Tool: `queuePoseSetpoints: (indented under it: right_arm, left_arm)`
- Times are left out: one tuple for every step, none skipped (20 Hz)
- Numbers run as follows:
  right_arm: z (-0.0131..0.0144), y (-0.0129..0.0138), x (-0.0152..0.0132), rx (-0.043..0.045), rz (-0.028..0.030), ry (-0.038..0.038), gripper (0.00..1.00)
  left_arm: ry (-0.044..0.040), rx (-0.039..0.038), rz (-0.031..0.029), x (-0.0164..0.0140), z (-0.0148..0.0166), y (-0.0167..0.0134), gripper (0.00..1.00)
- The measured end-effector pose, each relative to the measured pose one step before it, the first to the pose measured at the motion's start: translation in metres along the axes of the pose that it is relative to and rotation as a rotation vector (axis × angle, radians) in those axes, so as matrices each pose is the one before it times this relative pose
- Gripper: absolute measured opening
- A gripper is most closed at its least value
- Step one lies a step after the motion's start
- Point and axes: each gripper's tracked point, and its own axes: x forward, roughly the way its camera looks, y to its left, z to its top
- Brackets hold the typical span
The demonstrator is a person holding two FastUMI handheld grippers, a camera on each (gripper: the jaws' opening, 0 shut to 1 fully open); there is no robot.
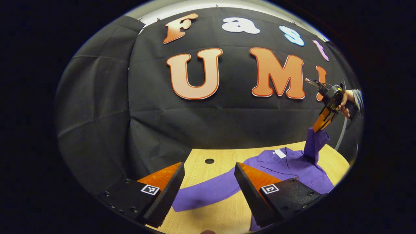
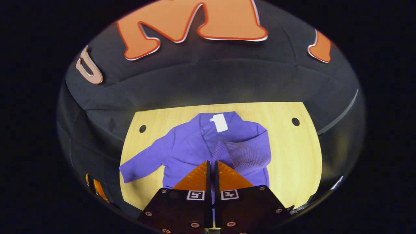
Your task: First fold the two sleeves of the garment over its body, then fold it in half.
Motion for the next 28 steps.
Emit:
queuePoseSetpoints:
  right_arm:
    - [0.00158, 0.0114, 0.0046, -0.00018, 0.01355, 0.0003, 0.04]
    - [0.00101, 0.00956, 0.0061, 0.00238, 0.00873, 0.0025, 0.04]
    - [0.0016, 0.01029, 0.00494, -0.00105, 0.01357, 0.00108, 0.04]
    - [0.0, 0.00909, 0.00497, 0.00004, 0.01579, 0.00127, 0.04]
    - [0.00174, 0.01239, 0.0061, 0.00159, 0.02387, -0.00013, 0.04]
    - [-0.00101, 0.01062, 0.00401, 0.00456, 0.02163, 0.00231, 0.04]
    - [0.00124, 0.00802, 0.00569, 0.00344, 0.01691, -0.00099, 0.04]
    - [0.00052, 0.00672, 0.00438, 0.01113, 0.02048, -0.00765, 0.04]
    - [-0.00024, 0.00801, 0.00395, 0.01029, 0.02464, 0.00113, 0.05]
    - [-0.00105, 0.00914, 0.00195, 0.00997, 0.03572, 0.00583, 0.05]
    - [-0.00255, 0.00727, 0.0017, -0.00521, 0.02453, 0.00536, 0.11]
    - [-0.00271, 0.0022, -0.00299, -0.01101, 0.01896, -0.0003, 0.12]
    - [0.00122, 0.00042, -0.00162, -0.01985, 0.00496, -0.00476, 0.21]
    - [0.00137, -0.00217, -0.00443, -0.02465, -0.00189, -0.01267, 0.27]
    - [0.00251, -0.00326, -0.00562, -0.02568, -0.00522, -0.01868, 0.36]
    - [0.0034, -0.00499, -0.00754, -0.02835, -0.00292, -0.02301, 0.4]
    - [0.00476, -0.00511, -0.00978, -0.02469, -0.00624, -0.02706, 0.58]
    - [0.00655, -0.00722, -0.00993, -0.02214, -0.00893, -0.02887, 0.52]
    - [0.0076, -0.00628, -0.01216, -0.02191, -0.0062, -0.03383, 0.55]
    - [0.0088, -0.00698, -0.01, -0.01861, -0.01162, -0.03622, 0.69]
    - [0.00771, -0.00665, -0.01052, -0.01111, -0.00494, -0.03744, 0.79]
    - [0.0058, -0.00645, -0.01276, -0.0036, -0.00949, -0.03328, 0.83]
    - [0.00709, -0.00659, -0.01197, -0.00058, -0.00385, -0.03385, 0.8]
    - [0.00751, -0.00693, -0.01117, 0.00163, -0.00895, -0.03787, 0.92]
    - [0.00858, -0.00824, -0.01088, -0.00323, -0.01079, -0.0411, 0.94]
    - [0.00791, -0.00861, -0.00921, -0.00867, -0.01518, -0.04536, 0.95]
    - [0.00966, -0.00923, -0.01087, -0.01797, -0.02048, -0.04454, 0.95]
    - [0.00748, -0.00958, -0.01109, -0.02325, -0.02613, -0.04224, 0.95]
  left_arm:
    - [0.00848, -0.00223, 0.00267, 0.00117, -0.00131, 0.00329, 0.97]
    - [0.00709, -0.00167, 0.00252, 0.00198, -0.00333, 0.00186, 0.97]
    - [0.00538, -0.00164, 0.00263, -0.00163, -0.00201, 0.00026, 0.97]
    - [0.0051, -0.00191, 0.00248, 0.00128, -0.00198, 0.00204, 0.97]
    - [0.00482, -0.00161, 0.0028, 0.00216, -0.00162, 0.00225, 0.97]
    - [0.00743, -0.00037, 0.00284, 0.00248, -0.0032, 0.00418, 0.97]
    - [0.00565, -0.00059, 0.00455, 0.00099, -0.00113, 0.00203, 0.97]
    - [0.00385, -0.00184, 0.00219, 0.00054, -0.00305, 0.00161, 0.97]
    - [0.00779, 0.00037, 0.00461, -0.0002, -0.00195, 0.00149, 0.98]
    - [0.00657, 0.00165, 0.00663, 0.00093, -0.00366, 0.00134, 0.97]
    - [0.00943, 0.00228, 0.00571, 0.00097, -0.00327, 0.00086, 0.97]
    - [0.00971, 0.00262, 0.00711, 0.00067, -0.00291, 0.00093, 0.97]
    - [0.00911, 0.0045, 0.00862, 0.00081, -0.00123, 0.00087, 0.97]
    - [0.00208, 0.00361, 0.01265, -0.00003, -0.00166, 0.00162, 0.97]
    - [-0.00049, 0.00288, 0.00879, 0.0011, 0.00142, 0.00079, 0.97]
    - [-0.00189, 0.00392, 0.01469, 0.00044, 0.00151, 0.00204, 0.97]
    - [0.00492, 0.00483, 0.01615, 0.00107, 0.00158, 0.0016, 0.97]
    - [0.00157, 0.00024, 0.01515, 0.00323, -0.00139, 0.00002, 0.97]
    - [0.0021, 0.0001, 0.01103, 0.00201, 0.00199, -0.00143, 0.97]
    - [0.00168, 0.00208, 0.01203, 0.00271, 0.00279, 0.00083, 0.97]
    - [0.00564, 0.00561, 0.00913, 0.0037, 0.00218, -0.00048, 0.97]
    - [0.01349, 0.00384, 0.00916, 0.00374, 0.00084, -0.00149, 0.97]
    - [0.00613, -0.00242, 0.00183, 0.00382, 0.00228, -0.00118, 0.97]
    - [0.01708, -0.00569, -0.00066, 0.0052, 0.00017, -0.00199, 0.97]
    - [0.01674, -0.00933, -0.0031, 0.00602, -0.00071, -0.00255, 0.97]
    - [0.02828, -0.012, 0.00125, 0.00644, -0.00242, -0.00058, 0.97]
    - [0.03153, -0.01653, -0.00239, 0.00693, -0.00275, -0.00183, 0.97]
    - [0.03793, -0.01625, -0.00306, 0.0078, -0.0041, -0.00175, 0.97]
